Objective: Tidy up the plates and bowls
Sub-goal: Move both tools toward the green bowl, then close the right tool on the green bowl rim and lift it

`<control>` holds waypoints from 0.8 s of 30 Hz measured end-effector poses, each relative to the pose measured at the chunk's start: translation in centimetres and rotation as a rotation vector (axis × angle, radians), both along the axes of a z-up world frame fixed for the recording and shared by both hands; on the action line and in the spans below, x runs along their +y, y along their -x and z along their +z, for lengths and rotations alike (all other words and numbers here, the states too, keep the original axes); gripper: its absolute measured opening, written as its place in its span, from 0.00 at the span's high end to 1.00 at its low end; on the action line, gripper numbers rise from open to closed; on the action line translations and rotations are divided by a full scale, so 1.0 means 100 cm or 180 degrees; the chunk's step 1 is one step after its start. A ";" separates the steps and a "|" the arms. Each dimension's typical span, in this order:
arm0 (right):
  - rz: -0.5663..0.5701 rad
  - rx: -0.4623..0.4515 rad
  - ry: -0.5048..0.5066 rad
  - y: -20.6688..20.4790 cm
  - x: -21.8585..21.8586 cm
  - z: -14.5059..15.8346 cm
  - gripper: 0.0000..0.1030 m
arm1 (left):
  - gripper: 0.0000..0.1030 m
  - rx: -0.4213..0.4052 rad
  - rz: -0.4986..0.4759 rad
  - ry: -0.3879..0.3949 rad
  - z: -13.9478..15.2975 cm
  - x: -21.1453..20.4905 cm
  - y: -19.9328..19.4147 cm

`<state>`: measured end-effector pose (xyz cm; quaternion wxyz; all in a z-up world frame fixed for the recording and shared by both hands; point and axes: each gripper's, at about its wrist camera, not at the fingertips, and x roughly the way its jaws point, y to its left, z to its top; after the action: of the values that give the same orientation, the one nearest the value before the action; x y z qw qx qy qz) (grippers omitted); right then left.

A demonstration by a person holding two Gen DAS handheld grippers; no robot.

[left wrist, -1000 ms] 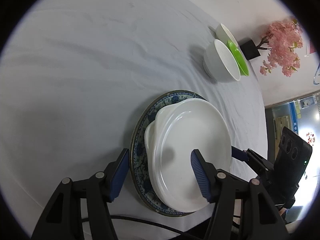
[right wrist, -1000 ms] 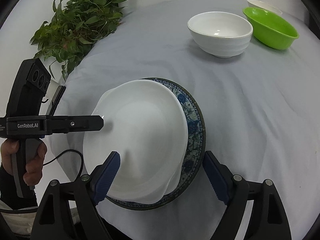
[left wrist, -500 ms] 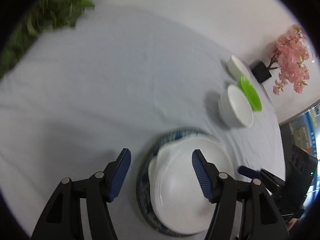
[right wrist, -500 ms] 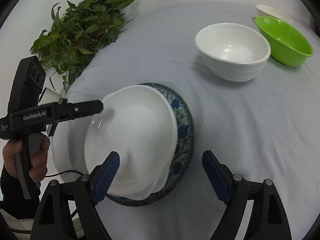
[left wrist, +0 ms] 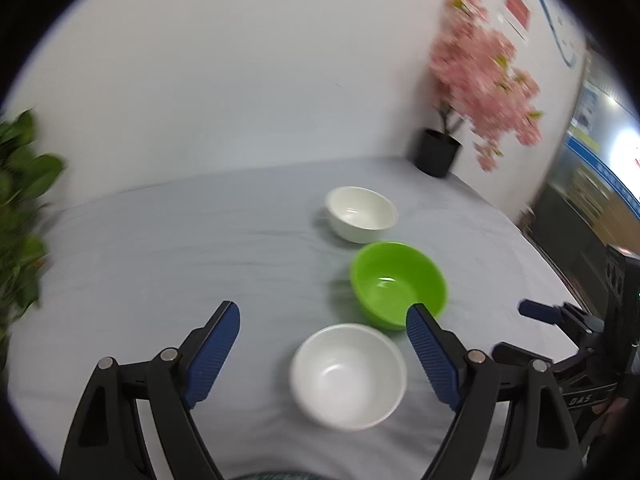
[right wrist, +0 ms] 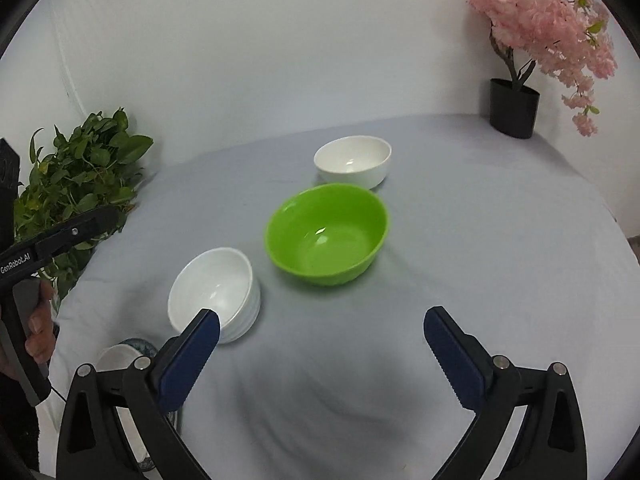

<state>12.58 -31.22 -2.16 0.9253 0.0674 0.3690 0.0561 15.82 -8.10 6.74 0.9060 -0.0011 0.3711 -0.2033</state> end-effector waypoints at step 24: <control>-0.0506 0.0522 -0.0141 -0.131 -0.055 -0.059 0.54 | 0.90 0.1569 -0.0465 0.0156 -0.104 -0.073 -0.146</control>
<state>25.64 -36.67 -8.06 0.8918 0.1212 0.4356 -0.0150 30.39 -15.38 -3.64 0.7709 -0.0458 0.5748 -0.2708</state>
